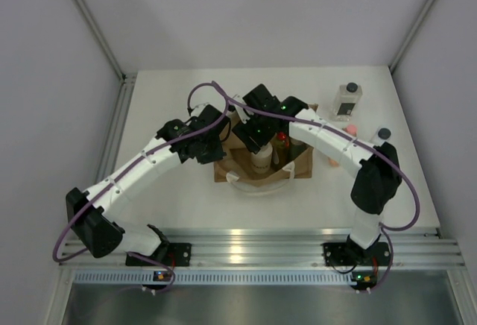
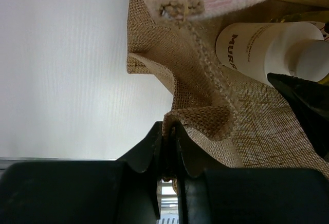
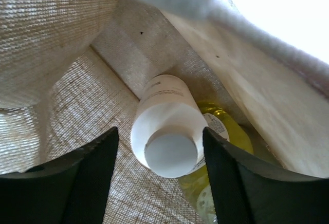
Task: Take the personal care products out of the canvas bag
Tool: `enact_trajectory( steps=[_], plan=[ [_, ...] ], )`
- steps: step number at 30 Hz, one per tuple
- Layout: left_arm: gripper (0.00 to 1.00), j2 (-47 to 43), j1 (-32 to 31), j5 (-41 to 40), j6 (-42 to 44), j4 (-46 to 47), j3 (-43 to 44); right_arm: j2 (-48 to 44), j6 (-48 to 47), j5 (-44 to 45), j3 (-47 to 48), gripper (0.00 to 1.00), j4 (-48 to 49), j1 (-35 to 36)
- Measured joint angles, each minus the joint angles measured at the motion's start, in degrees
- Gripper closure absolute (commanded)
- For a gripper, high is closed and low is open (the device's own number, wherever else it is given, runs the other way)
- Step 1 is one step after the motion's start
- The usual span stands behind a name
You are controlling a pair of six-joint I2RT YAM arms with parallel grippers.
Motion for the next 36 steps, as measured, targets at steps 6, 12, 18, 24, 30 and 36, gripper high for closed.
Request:
enact_trajectory(
  steps=[6,12,18,24,30,36],
  plan=[
    [1.00,-0.07,-0.02,-0.28,0.17,0.00,0.00,0.26,-0.35,-0.33,-0.15,0.37,-0.15,-0.85],
    [1.00,-0.07,-0.02,-0.28,0.22,-0.02,0.00,0.44,-0.94,-0.09,-1.97,0.43,-0.09,-0.92],
    [1.00,-0.09,-0.02,-0.31,0.20,-0.02,0.00,0.44,-1.22,0.15,-1.97,0.61,-0.11,-0.94],
    [1.00,-0.44,-0.02,-0.50,0.22,-0.02,0.00,0.44,-1.07,0.13,-1.92,0.87,-0.13,-1.03],
    [1.00,-0.57,-0.02,-0.85,0.24,-0.02,0.00,0.46,0.35,0.37,-0.76,1.00,-1.31,-1.03],
    [1.00,-0.57,-0.02,-1.22,0.24,-0.02,0.02,0.50,4.79,3.98,4.87,1.00,-3.21,-1.03]
  ],
)
